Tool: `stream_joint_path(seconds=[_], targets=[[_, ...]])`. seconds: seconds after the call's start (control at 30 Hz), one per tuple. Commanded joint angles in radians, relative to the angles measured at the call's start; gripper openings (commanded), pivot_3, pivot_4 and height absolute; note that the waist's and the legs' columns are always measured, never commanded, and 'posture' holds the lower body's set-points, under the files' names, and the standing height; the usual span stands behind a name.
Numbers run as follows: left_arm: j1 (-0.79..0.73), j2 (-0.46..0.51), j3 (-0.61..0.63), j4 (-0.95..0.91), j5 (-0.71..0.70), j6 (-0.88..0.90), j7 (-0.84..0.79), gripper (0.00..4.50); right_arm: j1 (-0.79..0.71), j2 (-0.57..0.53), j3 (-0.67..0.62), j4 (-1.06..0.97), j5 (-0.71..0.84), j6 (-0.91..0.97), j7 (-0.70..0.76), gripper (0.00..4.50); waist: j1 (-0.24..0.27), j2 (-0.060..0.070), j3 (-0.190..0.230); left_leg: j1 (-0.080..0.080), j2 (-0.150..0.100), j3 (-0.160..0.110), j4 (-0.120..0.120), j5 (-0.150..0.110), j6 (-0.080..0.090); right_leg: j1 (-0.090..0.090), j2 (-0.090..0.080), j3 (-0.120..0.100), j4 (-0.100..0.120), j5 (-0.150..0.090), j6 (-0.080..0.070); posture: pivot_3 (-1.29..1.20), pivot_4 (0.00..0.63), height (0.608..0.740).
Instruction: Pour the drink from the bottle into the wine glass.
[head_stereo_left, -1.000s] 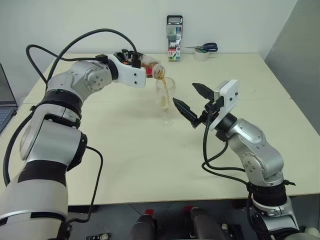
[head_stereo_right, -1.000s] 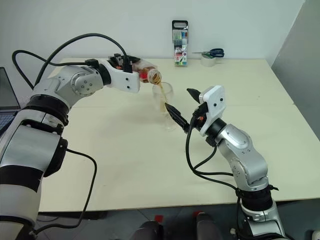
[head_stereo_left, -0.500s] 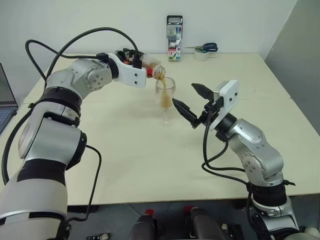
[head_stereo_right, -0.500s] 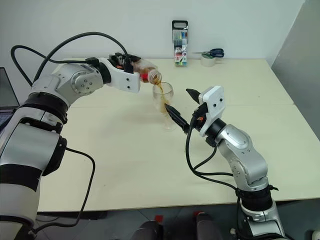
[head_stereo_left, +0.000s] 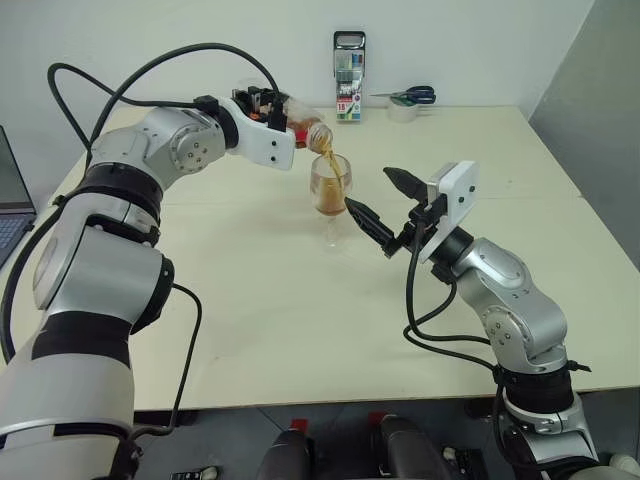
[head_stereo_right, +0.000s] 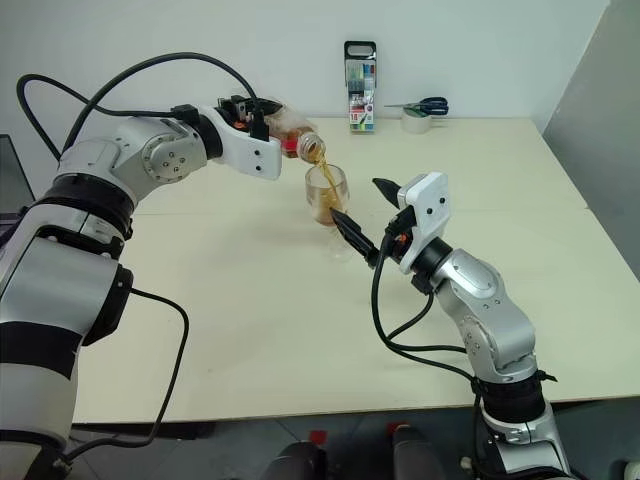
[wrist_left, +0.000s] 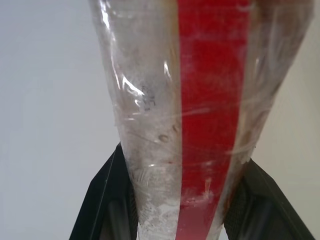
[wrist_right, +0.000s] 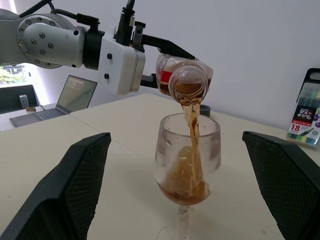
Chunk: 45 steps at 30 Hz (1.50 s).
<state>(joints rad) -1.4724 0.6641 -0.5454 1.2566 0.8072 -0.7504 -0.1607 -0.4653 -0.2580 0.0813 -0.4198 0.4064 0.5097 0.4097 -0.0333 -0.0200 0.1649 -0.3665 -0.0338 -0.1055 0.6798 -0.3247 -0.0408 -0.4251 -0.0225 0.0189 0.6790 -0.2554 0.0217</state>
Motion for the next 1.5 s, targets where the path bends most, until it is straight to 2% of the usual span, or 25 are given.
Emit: stream_joint_path(seconds=[0.03, 1.2, 1.33, 1.5], targets=[[-0.033, 0.01, 0.005, -0.01, -0.005, -0.005, 0.024, 1.68, 0.003, 0.009, 0.002, -0.062, -0.005, -0.022, -0.011, 4.5, 0.0, 0.0, 0.0, 0.0, 0.0, 0.0, 0.0, 0.0, 0.0, 0.0, 0.0, 0.0, 0.0, 0.0, 0.0, 0.0, 0.15, 0.74], [-0.103, -0.015, -0.037, 0.036, 0.054, 0.028, 0.072, 1.68, -0.011, 0.003, -0.011, -0.068, 0.007, -0.001, -0.026, 4.5, 0.0, 0.0, 0.0, 0.0, -0.002, -0.001, 0.0, 0.0, 0.0, 0.0, -0.001, 0.0, 0.001, 0.0, 0.0, 0.0, 0.15, 0.74], [-0.091, -0.016, -0.011, 0.04, 0.018, 0.023, 0.036, 1.68, -0.012, 0.003, -0.008, -0.064, 0.006, -0.001, -0.022, 4.5, 0.0, 0.0, 0.0, 0.0, -0.002, -0.001, 0.0, 0.0, 0.0, 0.0, -0.001, 0.0, 0.001, 0.0, 0.0, 0.0, 0.15, 0.74], [-0.038, -0.03, 0.08, 0.031, -0.114, 0.003, -0.099, 1.68, -0.015, 0.005, 0.0, -0.062, 0.008, 0.001, -0.013, 4.5, 0.0, 0.0, 0.0, 0.0, -0.002, -0.001, 0.0, 0.0, 0.0, 0.0, -0.001, 0.0, 0.001, 0.0, 0.0, 0.0, 0.15, 0.74]])
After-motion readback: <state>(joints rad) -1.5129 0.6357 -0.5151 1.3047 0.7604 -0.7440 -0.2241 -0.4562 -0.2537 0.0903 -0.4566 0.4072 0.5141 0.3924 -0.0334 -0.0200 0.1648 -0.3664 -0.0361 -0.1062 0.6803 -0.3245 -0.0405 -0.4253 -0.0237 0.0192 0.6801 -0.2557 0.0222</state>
